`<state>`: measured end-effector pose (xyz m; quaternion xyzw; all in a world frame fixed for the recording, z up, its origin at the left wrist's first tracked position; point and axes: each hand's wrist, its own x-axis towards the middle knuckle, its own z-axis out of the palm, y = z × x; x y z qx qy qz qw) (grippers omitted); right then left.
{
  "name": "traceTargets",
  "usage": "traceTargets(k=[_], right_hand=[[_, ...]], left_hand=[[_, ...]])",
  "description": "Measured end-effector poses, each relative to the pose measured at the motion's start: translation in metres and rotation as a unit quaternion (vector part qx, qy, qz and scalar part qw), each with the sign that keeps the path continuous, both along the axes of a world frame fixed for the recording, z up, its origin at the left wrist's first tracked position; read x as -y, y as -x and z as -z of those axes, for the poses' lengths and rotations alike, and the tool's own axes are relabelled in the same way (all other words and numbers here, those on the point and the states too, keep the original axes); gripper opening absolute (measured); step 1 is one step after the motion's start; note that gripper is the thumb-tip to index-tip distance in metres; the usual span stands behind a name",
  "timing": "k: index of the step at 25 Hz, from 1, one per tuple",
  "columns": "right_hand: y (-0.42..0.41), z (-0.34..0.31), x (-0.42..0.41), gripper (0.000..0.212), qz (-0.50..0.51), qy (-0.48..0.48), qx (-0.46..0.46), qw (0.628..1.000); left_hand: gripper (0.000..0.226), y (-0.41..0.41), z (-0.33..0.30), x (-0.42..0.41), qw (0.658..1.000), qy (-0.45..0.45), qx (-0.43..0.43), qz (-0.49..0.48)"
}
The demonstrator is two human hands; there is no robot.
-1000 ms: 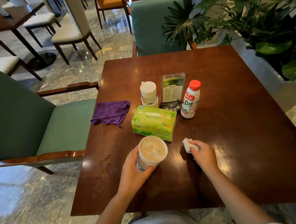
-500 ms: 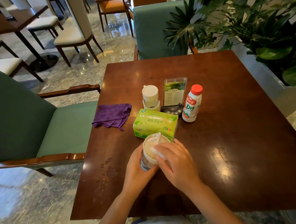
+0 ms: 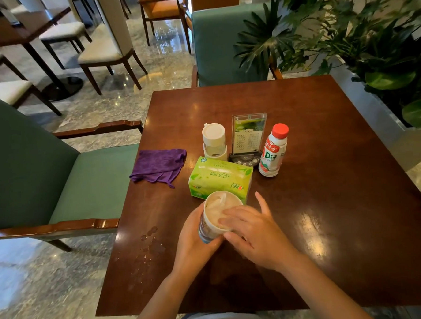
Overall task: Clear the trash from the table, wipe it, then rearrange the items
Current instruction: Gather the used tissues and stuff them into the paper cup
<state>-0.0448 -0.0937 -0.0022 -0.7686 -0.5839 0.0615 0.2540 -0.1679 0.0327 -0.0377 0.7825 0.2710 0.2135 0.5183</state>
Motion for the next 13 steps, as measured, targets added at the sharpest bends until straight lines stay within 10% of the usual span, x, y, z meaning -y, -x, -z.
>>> traceTargets(k=[5,13], right_hand=[[-0.075,-0.009,-0.001,0.032,0.205,-0.166,0.023,0.964],[-0.187,-0.009,-0.044,0.065,0.269,0.046,0.078,0.959]], left_hand=[[0.078,-0.013,0.001,-0.003,0.999,0.003,0.009,-0.041],[0.073,-0.019,-0.005,0.010,0.998,0.004,0.000,-0.070]])
